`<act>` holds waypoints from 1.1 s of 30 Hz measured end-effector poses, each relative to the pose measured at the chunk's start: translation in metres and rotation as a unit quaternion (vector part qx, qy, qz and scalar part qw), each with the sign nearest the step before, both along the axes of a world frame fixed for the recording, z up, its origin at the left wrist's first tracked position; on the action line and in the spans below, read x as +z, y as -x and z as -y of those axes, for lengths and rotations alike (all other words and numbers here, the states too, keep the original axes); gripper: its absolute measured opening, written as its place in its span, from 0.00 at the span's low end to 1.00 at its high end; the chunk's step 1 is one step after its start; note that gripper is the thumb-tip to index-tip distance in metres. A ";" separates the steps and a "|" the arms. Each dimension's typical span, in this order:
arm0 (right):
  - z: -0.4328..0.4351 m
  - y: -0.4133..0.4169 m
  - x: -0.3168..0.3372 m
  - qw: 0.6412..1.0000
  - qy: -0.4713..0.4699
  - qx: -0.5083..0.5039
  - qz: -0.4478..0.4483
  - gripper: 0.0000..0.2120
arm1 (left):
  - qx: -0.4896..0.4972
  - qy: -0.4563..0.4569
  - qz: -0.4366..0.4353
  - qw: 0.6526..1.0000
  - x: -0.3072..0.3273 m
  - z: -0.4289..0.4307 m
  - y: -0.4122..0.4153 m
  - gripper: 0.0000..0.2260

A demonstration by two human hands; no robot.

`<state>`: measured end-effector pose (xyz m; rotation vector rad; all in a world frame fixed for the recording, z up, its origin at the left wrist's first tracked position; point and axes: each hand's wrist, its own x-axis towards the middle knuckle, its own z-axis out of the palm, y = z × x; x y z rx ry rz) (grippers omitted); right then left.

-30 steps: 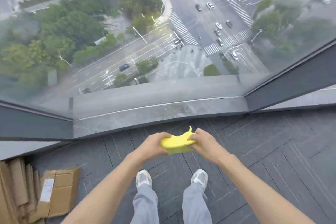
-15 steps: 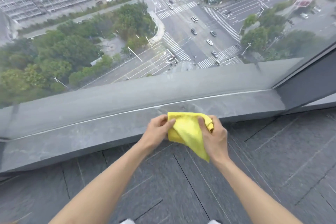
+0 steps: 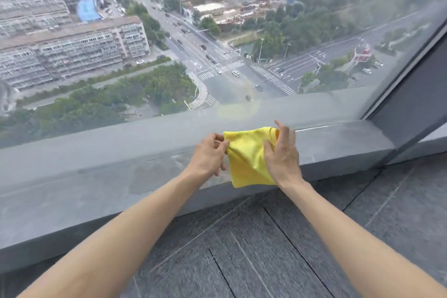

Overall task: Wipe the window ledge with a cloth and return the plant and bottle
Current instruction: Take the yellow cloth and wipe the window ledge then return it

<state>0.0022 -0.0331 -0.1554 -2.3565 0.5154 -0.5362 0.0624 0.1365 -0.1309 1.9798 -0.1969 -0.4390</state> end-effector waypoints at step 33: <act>-0.103 -0.016 -0.055 0.990 0.088 0.101 -0.037 0.14 | 0.066 -0.418 0.282 0.861 -0.085 -0.274 0.017 0.21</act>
